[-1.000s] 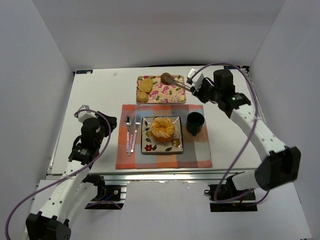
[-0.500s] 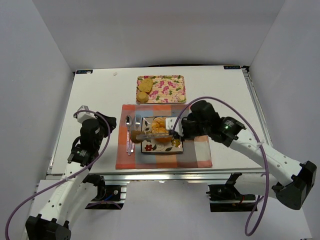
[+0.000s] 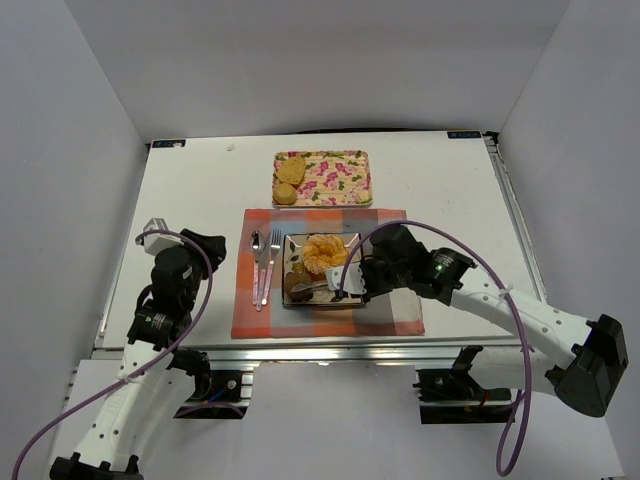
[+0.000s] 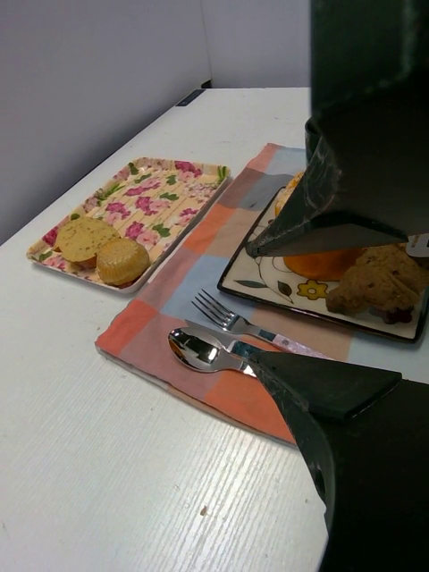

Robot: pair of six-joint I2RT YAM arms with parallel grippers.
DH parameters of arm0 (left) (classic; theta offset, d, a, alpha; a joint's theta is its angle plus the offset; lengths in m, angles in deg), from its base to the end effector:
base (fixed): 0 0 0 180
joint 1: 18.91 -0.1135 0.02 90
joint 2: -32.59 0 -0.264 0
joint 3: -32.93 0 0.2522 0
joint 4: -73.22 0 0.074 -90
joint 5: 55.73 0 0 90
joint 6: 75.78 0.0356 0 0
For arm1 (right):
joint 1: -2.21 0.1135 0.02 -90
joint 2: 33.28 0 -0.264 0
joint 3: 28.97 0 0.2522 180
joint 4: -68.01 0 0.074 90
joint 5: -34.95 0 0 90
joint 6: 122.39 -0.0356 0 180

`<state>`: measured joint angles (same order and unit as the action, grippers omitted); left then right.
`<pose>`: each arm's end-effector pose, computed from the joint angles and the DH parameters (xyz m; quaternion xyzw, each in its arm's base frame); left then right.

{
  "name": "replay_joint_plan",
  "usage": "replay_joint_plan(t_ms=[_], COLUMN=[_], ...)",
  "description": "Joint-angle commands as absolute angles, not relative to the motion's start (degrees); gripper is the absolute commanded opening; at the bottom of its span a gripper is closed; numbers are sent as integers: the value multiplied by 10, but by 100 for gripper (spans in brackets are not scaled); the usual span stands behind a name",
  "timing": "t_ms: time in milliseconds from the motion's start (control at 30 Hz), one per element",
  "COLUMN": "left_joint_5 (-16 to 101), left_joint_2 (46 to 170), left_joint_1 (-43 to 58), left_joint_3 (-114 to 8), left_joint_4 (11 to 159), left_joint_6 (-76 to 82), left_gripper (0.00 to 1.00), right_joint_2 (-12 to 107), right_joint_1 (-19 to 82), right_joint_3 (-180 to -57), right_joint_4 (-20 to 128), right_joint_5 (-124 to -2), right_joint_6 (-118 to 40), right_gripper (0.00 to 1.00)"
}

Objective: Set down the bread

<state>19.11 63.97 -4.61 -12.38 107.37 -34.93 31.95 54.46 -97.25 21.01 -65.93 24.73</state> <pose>0.1390 -0.0258 0.2742 -0.3155 0.7532 -0.2061 0.5392 0.1414 0.1936 0.2910 -0.7690 0.4994 0.0706 0.3927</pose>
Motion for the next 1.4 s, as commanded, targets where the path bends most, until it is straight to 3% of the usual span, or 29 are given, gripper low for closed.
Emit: replay_joint_plan(t_ms=[0,167,333,400,533,800,967,1200,1367], left_joint_5=[183,183,183,183,184,184,185,188,191], left_joint_2=[635,634,632,631,633,638,637,645,655], left_joint_1=[-49,-49,-49,-49,-49,-49,-49,-49,-49], left_joint_3=[-123,-123,-122,-120,-119,-120,-118,-116,-122], left_joint_4=[1088,1088,1090,1090,1088,1085,1083,1076,1070], left_joint_6=[-349,-350,-350,-351,-352,-349,-350,-349,-344], left_gripper=[57,57,57,57,57,57,57,57,57], right_joint_2=[317,311,297,287,283,269,262,291,361], right_joint_1=[546,546,546,546,546,545,545,518,306], right_joint_3=[-969,-946,-922,-917,-922,-958,-1003,-1064,-1114], right_joint_4=[265,288,277,274,266,246,248,316,342], right_joint_5=[-643,-628,-626,-633,-639,-681,-702,-653,-677], right_joint_6=[274,284,300,300,290,272,239,86,-55], right_gripper=[5,13,39,44,49,51,46,21,2])
